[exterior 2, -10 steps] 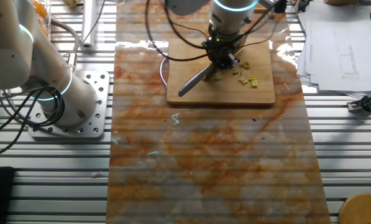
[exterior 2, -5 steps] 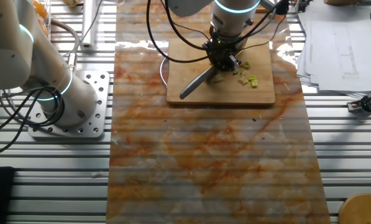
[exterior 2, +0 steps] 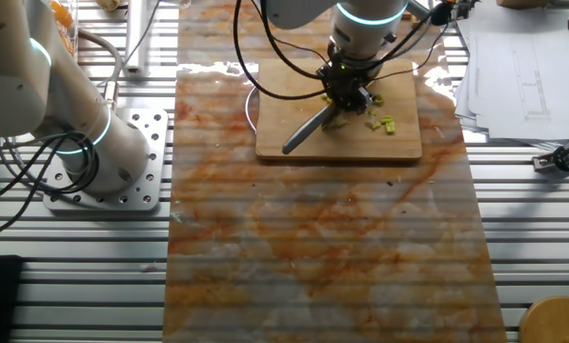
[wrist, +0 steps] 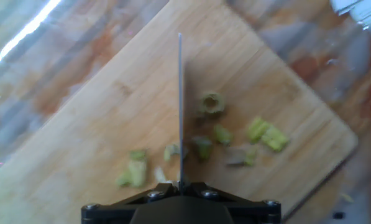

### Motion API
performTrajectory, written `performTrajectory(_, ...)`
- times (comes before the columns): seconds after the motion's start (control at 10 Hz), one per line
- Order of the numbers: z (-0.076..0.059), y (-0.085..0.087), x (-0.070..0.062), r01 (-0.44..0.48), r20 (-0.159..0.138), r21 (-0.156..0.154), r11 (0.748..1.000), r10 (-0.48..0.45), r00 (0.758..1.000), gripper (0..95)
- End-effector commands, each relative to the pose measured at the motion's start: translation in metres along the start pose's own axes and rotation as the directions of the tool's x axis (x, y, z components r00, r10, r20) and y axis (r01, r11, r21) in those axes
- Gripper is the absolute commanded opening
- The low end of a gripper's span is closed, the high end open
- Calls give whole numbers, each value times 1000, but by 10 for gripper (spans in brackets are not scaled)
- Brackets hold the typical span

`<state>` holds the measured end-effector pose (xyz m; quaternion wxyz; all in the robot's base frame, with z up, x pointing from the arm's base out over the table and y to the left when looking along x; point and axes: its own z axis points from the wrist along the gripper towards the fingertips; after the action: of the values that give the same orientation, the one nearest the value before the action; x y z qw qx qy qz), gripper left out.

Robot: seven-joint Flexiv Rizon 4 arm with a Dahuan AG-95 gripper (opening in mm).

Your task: Chop the scallions

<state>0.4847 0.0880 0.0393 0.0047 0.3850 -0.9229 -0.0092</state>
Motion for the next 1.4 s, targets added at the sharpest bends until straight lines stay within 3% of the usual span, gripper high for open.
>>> performTrajectory(0.1, 3, -5, -8, 12, 5, 12, 1000, -12, 1000, 0)
performTrajectory(0.3, 2, -12, -13, 22, 2, 9, 1000, -23, 1000, 0)
performTrajectory(0.4, 1, -13, -14, 19, 4, -8, 1000, -19, 1000, 0)
performTrajectory(0.5, 3, -15, -15, 47, 4, 24, 999, -47, 999, 0)
performTrajectory(0.7, 2, -18, -17, 61, -4, 33, 998, -61, 998, 0)
performTrajectory(0.9, 0, -19, -18, 52, -4, 5, 999, -52, 999, 0)
performTrajectory(1.4, -1, -15, -16, 29, -2, 8, 1000, -29, 1000, 0)
